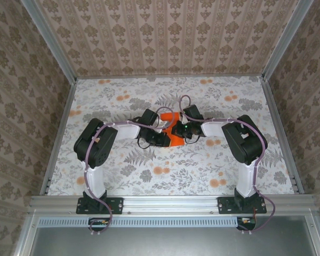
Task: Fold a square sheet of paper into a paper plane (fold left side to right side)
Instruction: Fold the triangle a second time at the center of the table.
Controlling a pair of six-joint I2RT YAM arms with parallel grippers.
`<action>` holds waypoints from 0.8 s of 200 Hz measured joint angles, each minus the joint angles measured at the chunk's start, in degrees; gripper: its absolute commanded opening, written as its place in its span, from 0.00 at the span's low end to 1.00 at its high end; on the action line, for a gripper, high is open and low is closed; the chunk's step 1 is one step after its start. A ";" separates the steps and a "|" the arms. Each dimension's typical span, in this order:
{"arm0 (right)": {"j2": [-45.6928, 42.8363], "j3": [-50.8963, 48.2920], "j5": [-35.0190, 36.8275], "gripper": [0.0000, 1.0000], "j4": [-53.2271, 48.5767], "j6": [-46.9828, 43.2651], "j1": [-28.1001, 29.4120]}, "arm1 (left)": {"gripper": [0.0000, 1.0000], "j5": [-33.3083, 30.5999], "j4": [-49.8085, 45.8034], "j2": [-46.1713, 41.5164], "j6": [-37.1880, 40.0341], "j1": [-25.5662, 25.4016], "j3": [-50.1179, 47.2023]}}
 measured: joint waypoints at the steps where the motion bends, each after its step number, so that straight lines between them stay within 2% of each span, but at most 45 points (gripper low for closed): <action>1: 0.00 0.00 -0.02 0.00 0.00 0.00 0.00 | 0.12 -0.04 0.00 0.00 0.00 0.00 -0.02; 99: 0.00 0.02 -0.02 0.00 -0.24 -0.24 0.00 | 0.10 -0.35 5.33 -1.92 -0.02 0.07 -4.46; 160: -0.02 0.02 -0.02 0.00 -0.24 -0.24 0.00 | 0.10 -0.15 2.73 -5.68 -0.68 1.46 -7.23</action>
